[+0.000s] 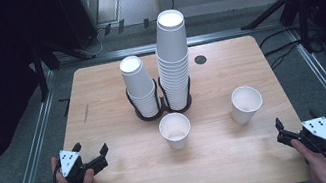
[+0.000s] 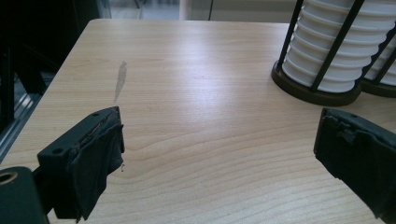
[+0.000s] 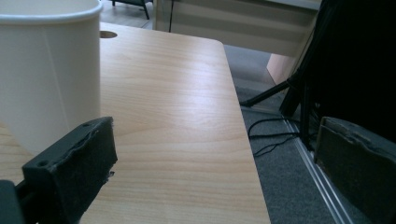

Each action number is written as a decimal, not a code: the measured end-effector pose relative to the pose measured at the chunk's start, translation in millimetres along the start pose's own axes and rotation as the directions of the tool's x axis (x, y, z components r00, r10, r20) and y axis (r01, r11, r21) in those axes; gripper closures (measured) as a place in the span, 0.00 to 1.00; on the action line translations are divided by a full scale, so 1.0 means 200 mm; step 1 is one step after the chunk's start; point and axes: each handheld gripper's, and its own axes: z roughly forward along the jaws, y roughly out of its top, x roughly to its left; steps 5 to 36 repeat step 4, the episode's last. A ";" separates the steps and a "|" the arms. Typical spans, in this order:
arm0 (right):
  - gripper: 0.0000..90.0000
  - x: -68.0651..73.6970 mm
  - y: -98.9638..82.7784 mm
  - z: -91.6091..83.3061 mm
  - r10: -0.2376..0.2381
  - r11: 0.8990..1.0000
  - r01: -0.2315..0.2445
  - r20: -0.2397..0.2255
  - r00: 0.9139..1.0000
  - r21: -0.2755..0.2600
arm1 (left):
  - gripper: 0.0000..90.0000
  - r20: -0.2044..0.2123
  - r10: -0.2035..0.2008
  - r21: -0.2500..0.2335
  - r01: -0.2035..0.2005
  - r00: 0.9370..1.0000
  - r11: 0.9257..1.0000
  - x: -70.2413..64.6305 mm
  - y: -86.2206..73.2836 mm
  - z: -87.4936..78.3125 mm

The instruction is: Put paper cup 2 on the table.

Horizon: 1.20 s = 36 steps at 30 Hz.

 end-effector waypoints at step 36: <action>0.00 0.00 -0.01 0.00 0.015 1.000 -0.015 -0.004 1.000 0.014 | 0.02 0.000 0.004 0.001 -0.004 1.000 1.000 0.00 0.00 0.00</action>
